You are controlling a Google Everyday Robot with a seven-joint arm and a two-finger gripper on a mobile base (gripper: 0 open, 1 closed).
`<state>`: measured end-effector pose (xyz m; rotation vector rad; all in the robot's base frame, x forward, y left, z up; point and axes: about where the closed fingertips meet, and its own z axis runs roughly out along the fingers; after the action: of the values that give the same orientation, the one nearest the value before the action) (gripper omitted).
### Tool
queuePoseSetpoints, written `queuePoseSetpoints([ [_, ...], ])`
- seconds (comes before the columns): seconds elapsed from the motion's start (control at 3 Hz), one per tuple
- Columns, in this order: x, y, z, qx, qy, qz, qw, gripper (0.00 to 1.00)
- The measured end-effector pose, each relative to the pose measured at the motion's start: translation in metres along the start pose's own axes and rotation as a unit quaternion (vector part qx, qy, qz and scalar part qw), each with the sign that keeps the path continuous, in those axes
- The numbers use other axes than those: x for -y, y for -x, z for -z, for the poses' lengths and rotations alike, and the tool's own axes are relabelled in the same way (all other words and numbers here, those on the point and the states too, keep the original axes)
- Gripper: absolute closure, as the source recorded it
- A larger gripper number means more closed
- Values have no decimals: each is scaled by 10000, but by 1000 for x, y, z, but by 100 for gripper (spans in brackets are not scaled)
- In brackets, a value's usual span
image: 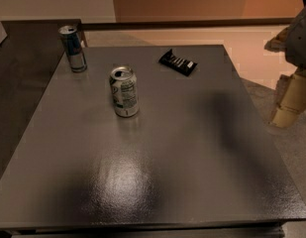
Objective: Move rxbar chocolate near 7up can
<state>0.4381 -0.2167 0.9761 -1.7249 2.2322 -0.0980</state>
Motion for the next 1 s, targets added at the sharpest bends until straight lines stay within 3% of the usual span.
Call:
queuePoseSetpoints([
  [0.67,0,0,0,0,0,0,10000,0],
  [1.0,16,11,-7,282,36,-66,9996,0],
])
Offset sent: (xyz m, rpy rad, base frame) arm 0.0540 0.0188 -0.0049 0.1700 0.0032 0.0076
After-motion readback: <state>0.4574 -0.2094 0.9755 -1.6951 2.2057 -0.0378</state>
